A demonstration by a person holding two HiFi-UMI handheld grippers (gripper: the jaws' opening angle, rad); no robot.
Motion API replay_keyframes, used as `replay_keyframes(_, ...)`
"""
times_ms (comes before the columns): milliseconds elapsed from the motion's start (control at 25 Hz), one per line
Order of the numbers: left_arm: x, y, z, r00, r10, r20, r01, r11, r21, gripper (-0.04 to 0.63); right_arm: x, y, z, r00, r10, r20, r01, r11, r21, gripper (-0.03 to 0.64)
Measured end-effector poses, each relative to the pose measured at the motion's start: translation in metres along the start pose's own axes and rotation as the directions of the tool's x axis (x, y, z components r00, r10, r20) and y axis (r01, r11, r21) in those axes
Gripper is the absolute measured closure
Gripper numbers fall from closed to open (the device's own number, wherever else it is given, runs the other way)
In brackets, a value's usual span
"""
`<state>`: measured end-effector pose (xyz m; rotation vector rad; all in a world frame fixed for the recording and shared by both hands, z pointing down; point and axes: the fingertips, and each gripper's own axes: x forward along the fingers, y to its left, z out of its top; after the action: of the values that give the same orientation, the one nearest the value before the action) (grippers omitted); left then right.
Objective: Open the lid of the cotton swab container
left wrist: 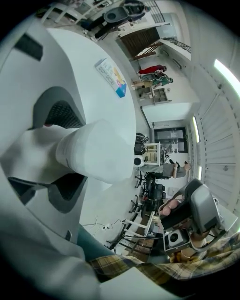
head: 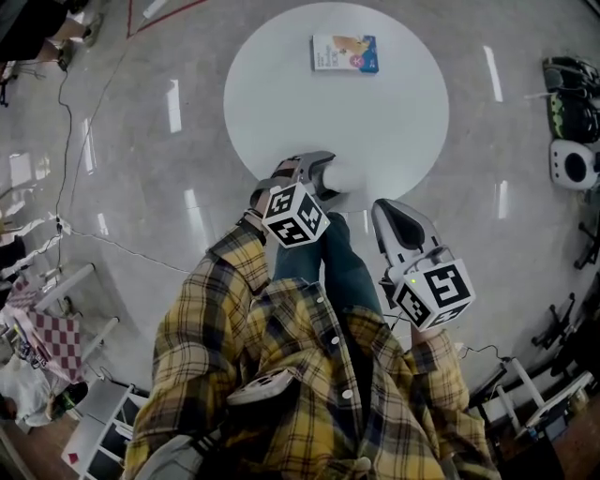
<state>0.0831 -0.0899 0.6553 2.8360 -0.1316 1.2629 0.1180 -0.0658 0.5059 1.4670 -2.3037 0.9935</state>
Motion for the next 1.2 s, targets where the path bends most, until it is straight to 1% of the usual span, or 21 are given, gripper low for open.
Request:
replay_keyframes(80,0.003,-0.001,0.0,1.0,-0.008,-0.001,0.008,1.0,0.003,0.293,-0.001,-0.003,-0.001,1.0,-0.007,0.0,0.007,1.0,0.01,0.601)
replay_keyframes(240,0.004,-0.003,0.0,0.999,-0.036,0.02,0.036,0.999,-0.025,0.307,0.0,-0.005,0.0,1.0,-0.007,0.002,0.007,1.0,0.012,0.601)
replay_keyframes(320,0.003,-0.004,0.0,0.999,-0.04,0.028,0.041,0.999,-0.013,0.327,0.0,-0.005,0.001,1.0,-0.01,0.003,0.01,1.0,0.013,0.601)
replay_keyframes(440,0.003,-0.006,0.0,0.999,-0.041,0.032,0.04,0.999,0.007,0.335,0.0,-0.007,0.003,1.0,-0.021,0.003,0.021,1.0,0.017,0.601)
replay_keyframes(680,0.001,-0.008,0.002,0.998,-0.052,0.034,0.052,0.999,0.009,0.339,0.0,-0.009,0.004,0.999,-0.044,0.006,0.044,0.999,0.032,0.601)
replay_keyframes(960,0.002,-0.01,0.001,0.997,-0.064,0.033,0.063,0.998,0.018,0.339,0.005,-0.008,0.003,0.999,-0.04,0.011,0.039,0.998,0.041,0.601)
replay_keyframes(1080,-0.001,-0.01,0.002,0.998,-0.06,0.034,0.06,0.998,0.009,0.341,0.005,-0.007,0.007,0.999,-0.038,0.015,0.037,0.999,0.033,0.601)
replay_keyframes(1200,-0.007,-0.011,0.005,0.996,-0.07,0.051,0.071,0.997,-0.027,0.341,0.004,-0.008,0.009,0.999,-0.04,0.018,0.04,0.999,0.029,0.601)
